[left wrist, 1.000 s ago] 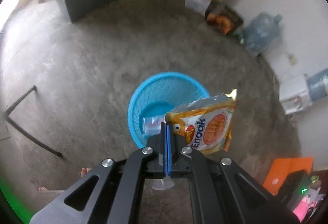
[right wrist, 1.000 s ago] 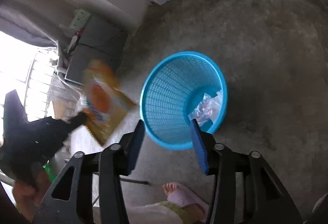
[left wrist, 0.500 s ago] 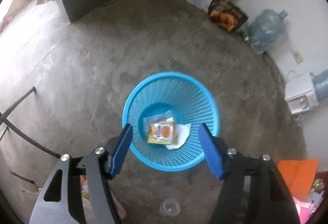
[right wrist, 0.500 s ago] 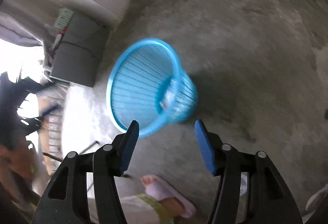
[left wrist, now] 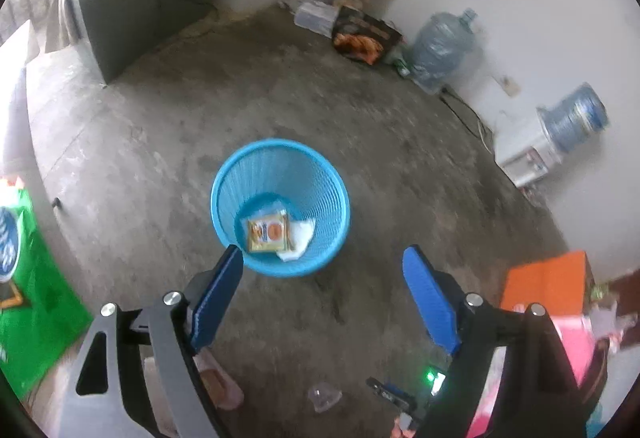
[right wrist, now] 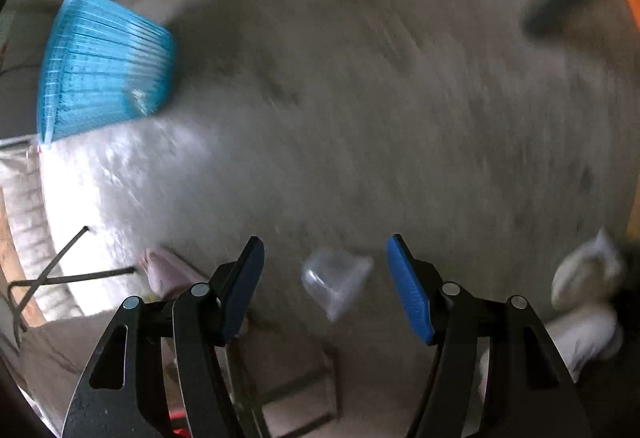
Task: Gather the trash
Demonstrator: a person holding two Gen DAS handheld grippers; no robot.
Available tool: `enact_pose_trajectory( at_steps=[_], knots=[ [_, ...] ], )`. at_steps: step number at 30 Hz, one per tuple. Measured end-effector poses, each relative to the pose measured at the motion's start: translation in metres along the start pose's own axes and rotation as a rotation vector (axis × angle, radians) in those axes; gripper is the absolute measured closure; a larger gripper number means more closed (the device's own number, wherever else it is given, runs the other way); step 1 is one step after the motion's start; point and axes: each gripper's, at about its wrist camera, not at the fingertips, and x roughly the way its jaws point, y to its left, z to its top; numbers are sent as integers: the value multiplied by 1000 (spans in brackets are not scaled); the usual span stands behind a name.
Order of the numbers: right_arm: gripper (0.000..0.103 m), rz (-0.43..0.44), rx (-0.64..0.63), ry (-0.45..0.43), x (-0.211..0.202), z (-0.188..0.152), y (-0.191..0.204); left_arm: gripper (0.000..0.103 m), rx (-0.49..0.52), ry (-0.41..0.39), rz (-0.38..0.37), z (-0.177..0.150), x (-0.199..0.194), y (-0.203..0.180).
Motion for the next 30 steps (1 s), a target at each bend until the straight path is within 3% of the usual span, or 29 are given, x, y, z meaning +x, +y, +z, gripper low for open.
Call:
enact_pose_trajectory(
  at_steps=[3,7,12,14,17,18,24,27,30],
  knots=[
    [42,103,66,136,33,-26,-19,23,9,21,-11,-17,-13,6],
    [42,219,249,278,86,-56,-31,23,8,28,-18,-41,-32,24],
    [43,324,457,321,138,-59,-40,23,-56,11,-30,-70,-57,57],
    [55,365,556,343,157,-58,-43,23,-70,0,-29,-80,-66,69],
    [83,361,614,354,167,-57,-46,23,-87,-5,-28,-93,-78,85],
    [97,344,616,354,167,-56,-44,23,-98,-7,-26,-99,-83,92],
    [99,354,540,319,136,-42,-22,23,-165,-43,-59,-123,-110,123],
    [99,440,399,237,83,-19,19,23,-189,-67,-74,-137,-124,135],
    [99,545,184,135,3,11,91,23,-199,-97,-80,-148,-137,142]
  ],
)
